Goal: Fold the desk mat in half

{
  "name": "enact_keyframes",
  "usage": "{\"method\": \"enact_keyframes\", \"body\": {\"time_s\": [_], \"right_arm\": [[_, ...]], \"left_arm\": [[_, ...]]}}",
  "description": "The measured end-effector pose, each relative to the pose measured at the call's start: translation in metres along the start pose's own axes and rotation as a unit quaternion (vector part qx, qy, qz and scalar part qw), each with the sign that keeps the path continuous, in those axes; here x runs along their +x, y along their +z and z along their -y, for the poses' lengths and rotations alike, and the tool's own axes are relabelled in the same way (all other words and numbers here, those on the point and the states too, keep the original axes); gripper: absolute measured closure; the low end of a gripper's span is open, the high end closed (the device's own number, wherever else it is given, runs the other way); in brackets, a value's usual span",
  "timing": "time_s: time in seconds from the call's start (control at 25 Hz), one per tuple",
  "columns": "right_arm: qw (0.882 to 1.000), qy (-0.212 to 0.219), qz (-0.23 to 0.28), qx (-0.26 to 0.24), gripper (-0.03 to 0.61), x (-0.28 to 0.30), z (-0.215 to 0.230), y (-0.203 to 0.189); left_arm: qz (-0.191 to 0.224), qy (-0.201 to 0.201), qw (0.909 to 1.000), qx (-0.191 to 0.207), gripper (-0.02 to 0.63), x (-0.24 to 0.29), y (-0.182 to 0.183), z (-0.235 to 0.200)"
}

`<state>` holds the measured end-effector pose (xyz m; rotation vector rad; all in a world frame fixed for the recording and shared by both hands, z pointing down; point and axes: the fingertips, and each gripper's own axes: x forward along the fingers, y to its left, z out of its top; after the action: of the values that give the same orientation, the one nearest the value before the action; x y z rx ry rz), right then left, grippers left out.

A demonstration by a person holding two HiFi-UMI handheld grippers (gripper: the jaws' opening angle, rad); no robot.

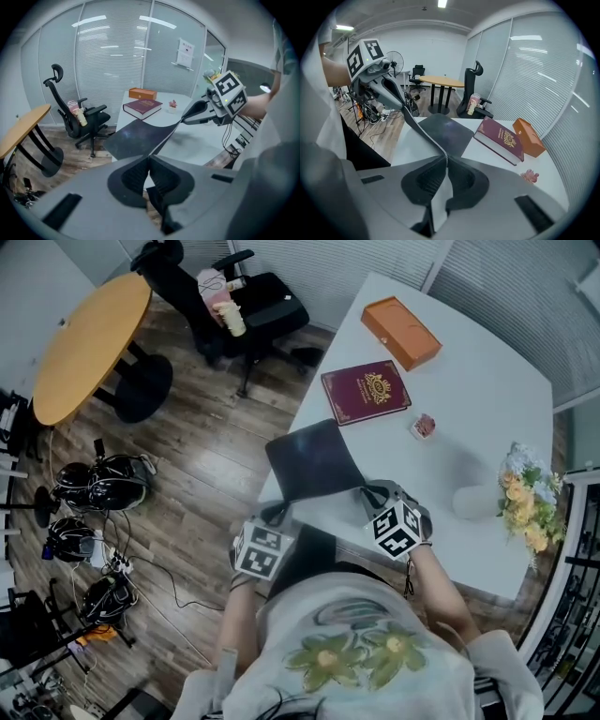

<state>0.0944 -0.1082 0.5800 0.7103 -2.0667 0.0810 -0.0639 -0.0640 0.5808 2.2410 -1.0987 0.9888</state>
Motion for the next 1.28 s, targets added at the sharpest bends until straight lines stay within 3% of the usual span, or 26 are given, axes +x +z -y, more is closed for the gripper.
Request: {"method": "enact_keyframes", "body": {"time_s": [0.44,0.68,1.28], "right_arm": [[0.999,0.004,0.039,0.035,0.549,-0.019,0.009,0.028],[0.995,0.024,0.059,0.083,0.549,-0.026,0.012,0.037],[0.993,0.047,0.057,0.088,0.549,-0.049,0.015,0.038]], "left_arm": [[0.059,0.006,0.9976,-0.035,0.600,-0.026,0.022,-0.013],[0.084,0.008,0.9955,-0.043,0.600,-0.038,0.031,-0.015],[0.113,-0.024,0.9910,-0.067,0.600,-0.059,0.046,0.000]]}}
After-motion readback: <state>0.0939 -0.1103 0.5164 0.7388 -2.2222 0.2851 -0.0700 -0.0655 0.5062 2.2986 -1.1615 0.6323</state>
